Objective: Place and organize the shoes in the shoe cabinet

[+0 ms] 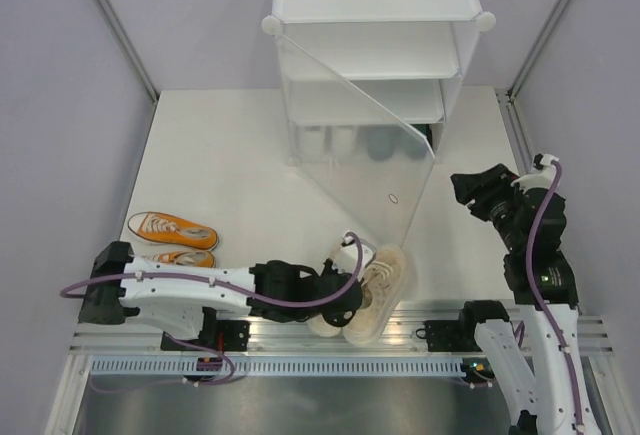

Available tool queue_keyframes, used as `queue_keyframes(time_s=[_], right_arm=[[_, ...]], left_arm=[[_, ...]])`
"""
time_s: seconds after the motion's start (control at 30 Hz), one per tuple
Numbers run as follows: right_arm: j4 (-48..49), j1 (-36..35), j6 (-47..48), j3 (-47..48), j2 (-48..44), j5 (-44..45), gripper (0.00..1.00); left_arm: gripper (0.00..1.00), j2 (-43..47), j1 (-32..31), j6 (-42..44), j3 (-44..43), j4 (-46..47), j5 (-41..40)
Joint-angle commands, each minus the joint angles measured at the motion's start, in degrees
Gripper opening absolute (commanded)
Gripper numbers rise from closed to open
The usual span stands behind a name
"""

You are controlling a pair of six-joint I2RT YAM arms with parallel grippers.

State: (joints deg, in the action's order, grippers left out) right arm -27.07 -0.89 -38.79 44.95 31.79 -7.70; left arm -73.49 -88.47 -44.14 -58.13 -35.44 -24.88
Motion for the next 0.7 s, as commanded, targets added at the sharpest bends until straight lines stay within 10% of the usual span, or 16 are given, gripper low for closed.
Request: queue_keyframes(time_s=[0.0,0.67], right_arm=[[-9.82,0.18,0.03,9.42,-0.59,10.33,0.63],[-20.04,-1.83,-2.78,31.5,1.17,27.99,0.78]], left_arm=[[0.02,-4.01,-1.27,9.23,-8.39,9.59,-2.02],[0.02,-29.86,4.35,20.24,-37.92,22.61,16.79]])
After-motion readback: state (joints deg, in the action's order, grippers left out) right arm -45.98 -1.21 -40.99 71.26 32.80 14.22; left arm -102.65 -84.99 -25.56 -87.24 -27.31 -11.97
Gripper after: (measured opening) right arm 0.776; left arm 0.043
